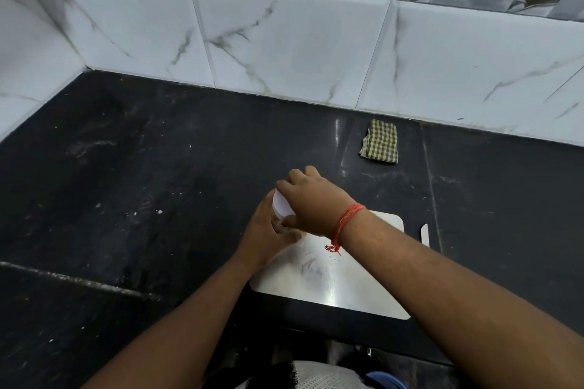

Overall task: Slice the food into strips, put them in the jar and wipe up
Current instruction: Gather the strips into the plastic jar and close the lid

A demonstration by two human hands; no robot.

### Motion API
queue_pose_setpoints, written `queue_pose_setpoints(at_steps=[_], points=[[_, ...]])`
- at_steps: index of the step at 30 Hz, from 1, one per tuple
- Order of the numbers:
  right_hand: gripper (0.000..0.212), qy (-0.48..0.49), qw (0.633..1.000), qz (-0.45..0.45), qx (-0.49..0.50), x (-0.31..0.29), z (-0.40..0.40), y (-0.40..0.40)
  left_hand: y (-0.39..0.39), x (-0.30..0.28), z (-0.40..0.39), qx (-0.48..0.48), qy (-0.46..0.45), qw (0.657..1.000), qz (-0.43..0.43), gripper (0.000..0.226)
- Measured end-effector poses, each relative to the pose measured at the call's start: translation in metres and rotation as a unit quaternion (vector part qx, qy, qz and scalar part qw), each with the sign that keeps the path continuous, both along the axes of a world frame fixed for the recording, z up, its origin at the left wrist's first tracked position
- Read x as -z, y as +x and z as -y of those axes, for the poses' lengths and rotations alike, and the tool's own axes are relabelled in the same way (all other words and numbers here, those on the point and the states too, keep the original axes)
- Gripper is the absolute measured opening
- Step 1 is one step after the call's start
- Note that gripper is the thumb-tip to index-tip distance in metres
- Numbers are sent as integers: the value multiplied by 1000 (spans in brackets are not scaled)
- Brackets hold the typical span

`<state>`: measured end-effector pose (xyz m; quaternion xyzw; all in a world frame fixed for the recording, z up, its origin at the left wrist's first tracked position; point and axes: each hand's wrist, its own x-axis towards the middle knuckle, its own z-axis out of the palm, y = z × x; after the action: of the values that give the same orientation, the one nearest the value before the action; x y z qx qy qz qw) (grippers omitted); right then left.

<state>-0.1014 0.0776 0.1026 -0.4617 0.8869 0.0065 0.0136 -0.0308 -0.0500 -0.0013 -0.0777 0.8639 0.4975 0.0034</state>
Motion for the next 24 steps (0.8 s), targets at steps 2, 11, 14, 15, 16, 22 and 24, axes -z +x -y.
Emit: queue_pose_setpoints(at_steps=[2, 11, 14, 15, 16, 22, 24], points=[[64, 1, 1000, 1, -22, -1, -2, -2, 0, 1, 0, 0, 4, 1000, 6, 93], [69, 74, 982, 56, -164, -17, -8, -28, 6, -6, -1, -20, 47, 999, 8, 98], [68, 74, 987, 41, -139, -14, -6, -24, 5, -6, -2, -20, 32, 999, 6, 94], [67, 73, 989, 33, -127, -12, -6, -21, 4, -5, -2, -21, 29, 999, 3, 92], [66, 71, 990, 20, -116, -10, -6, -18, 4, -5, -2, -21, 31, 999, -1, 90], [76, 46, 995, -38, 80, 14, 4, 9, 2, -9, -4, -5, 15, 999, -40, 82], [78, 19, 990, -37, 136, 18, 13, 17, 2, -10, -4, -12, 17, 998, -52, 84]])
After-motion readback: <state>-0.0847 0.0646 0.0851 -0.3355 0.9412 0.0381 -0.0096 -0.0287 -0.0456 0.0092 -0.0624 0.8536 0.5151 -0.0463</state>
